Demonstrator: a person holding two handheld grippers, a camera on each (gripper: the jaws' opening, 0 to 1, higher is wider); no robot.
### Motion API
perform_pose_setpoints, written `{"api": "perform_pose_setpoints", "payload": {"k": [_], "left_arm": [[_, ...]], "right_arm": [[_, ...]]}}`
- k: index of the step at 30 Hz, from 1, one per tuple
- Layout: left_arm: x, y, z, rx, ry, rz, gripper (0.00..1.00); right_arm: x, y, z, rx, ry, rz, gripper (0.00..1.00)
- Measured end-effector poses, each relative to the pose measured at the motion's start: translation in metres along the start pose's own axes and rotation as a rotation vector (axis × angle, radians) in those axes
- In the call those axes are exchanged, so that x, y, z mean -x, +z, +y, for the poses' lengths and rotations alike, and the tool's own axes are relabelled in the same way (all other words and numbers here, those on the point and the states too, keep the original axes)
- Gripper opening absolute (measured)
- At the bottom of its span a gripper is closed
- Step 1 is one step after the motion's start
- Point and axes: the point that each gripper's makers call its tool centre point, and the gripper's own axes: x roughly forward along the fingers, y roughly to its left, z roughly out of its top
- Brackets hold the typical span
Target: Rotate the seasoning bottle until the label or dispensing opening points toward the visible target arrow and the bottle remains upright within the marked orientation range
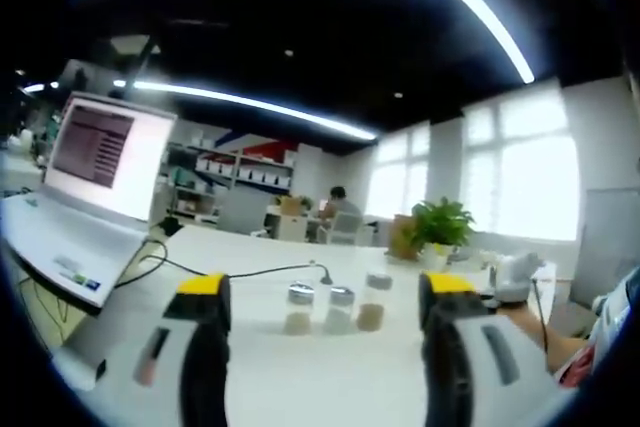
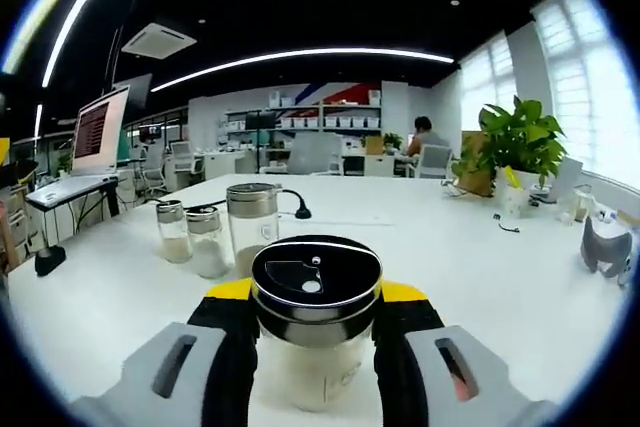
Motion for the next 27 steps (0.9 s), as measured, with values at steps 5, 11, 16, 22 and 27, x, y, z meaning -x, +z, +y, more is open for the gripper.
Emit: {"api": "perform_pose_setpoints", "payload": {"k": [5,11,16,22,27], "left_arm": [[0.000,0.002,-0.002,0.000,-0.008,-0.013,0.81],[0.000,0.004,-0.006,-0.001,-0.023,-0.023,0.81],[-0.002,0.000,-0.003,-0.002,-0.015,-0.005,0.81],[-0.003,-0.002,-0.005,-0.003,-0.024,0.000,0.82],[-0.005,-0.002,-0.009,0.001,-0.039,0.000,0.82]], "right_arm": [[-0.001,0.000,0.001,0.019,0.035,0.025,0.44],[0.008,0.002,0.008,-0.071,0.150,0.018,0.69],[0.019,0.016,-0.002,-0.058,0.279,-0.020,0.74],[0.017,0.012,0.008,0.080,0.551,0.037,0.71],[0.019,0.002,0.009,0.221,0.754,0.062,0.69]]}}
